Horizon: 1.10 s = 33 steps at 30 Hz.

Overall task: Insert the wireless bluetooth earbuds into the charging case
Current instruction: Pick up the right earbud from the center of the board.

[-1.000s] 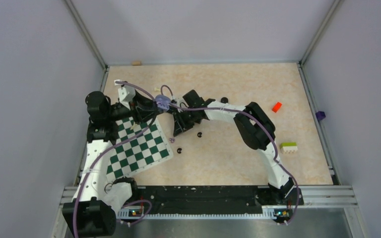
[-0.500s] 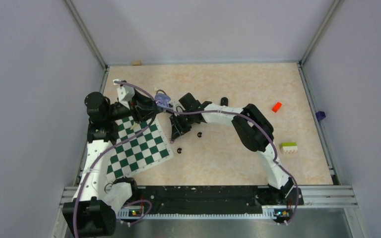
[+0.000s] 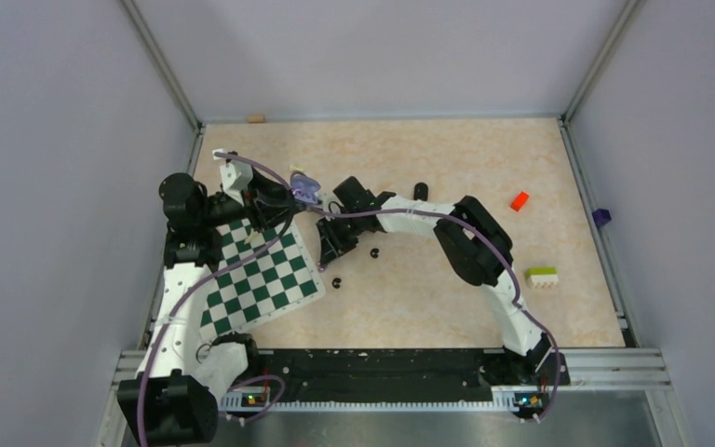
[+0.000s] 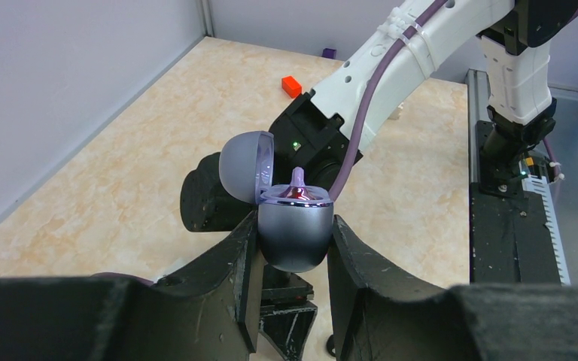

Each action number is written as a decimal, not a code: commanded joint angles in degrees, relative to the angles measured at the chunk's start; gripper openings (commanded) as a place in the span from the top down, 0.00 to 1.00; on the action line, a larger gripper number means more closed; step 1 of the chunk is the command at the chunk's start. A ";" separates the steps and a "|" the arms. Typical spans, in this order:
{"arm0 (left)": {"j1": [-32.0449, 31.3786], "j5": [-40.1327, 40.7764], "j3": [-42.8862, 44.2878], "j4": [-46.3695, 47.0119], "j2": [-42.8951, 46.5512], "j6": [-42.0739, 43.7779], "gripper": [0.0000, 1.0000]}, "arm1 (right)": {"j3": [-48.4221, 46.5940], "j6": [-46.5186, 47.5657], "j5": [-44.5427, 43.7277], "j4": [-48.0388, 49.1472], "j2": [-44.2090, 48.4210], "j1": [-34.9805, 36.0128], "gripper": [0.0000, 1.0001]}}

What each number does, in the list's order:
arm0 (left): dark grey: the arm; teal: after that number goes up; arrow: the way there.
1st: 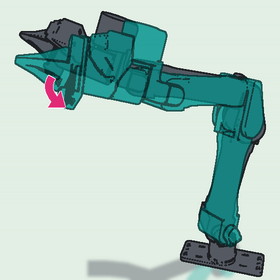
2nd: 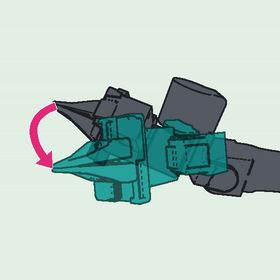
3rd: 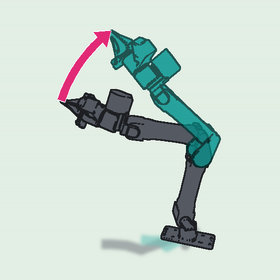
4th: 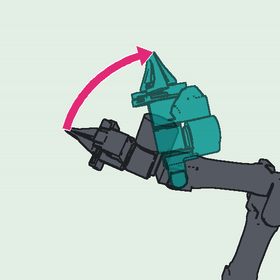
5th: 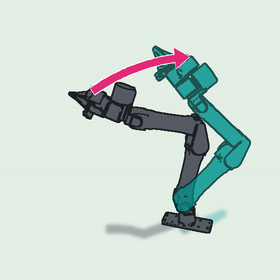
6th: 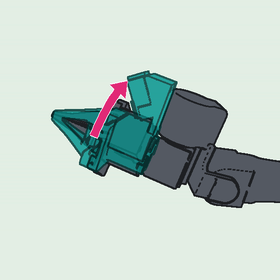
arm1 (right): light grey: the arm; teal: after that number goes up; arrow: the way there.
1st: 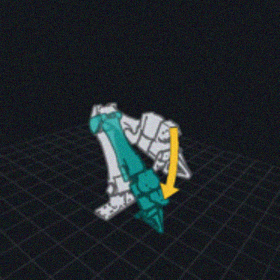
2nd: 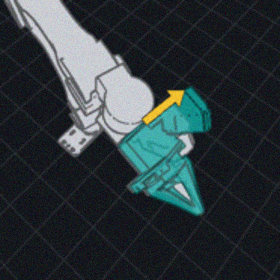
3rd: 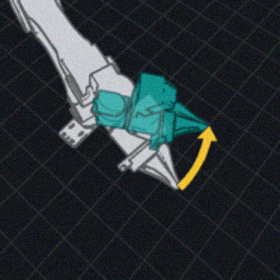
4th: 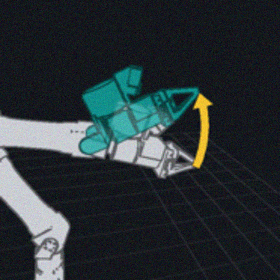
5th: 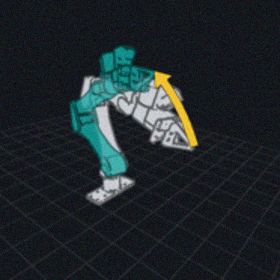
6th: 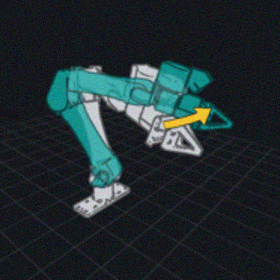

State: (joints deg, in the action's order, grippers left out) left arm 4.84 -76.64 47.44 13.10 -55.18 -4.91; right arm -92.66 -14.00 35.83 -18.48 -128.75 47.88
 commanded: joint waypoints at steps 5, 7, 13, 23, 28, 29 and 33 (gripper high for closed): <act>0.25 -0.72 -0.23 2.47 0.54 -0.33 1.00 | -0.41 -0.48 0.55 -2.12 -1.12 1.50 0.70; 0.21 -0.76 -0.19 2.46 0.51 -0.36 1.00 | -0.41 -0.91 1.28 -1.83 -1.13 1.43 0.70; 0.18 -0.96 -0.21 2.48 0.44 -0.19 1.00 | -0.24 -1.95 3.47 -0.39 -0.87 1.36 0.81; 0.16 -1.05 -0.20 2.60 0.23 -0.22 1.00 | 0.99 -2.72 5.94 3.10 3.96 -0.68 0.95; 0.17 -0.96 -0.17 2.68 0.12 -0.31 1.00 | 1.22 -1.98 5.37 3.40 7.64 -2.97 1.00; 0.17 -0.96 -0.22 2.76 0.02 -0.28 1.00 | 1.30 -1.47 4.91 3.38 8.72 -3.48 1.00; 0.08 -1.15 -0.42 3.05 -0.13 -0.30 1.00 | 1.38 1.23 2.76 2.73 13.82 -5.74 1.00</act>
State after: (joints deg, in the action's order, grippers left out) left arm 4.84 -77.08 47.44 13.39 -55.24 -4.89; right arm -90.63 -15.66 40.07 -17.58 -124.16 44.58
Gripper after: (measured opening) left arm 0.379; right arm 0.012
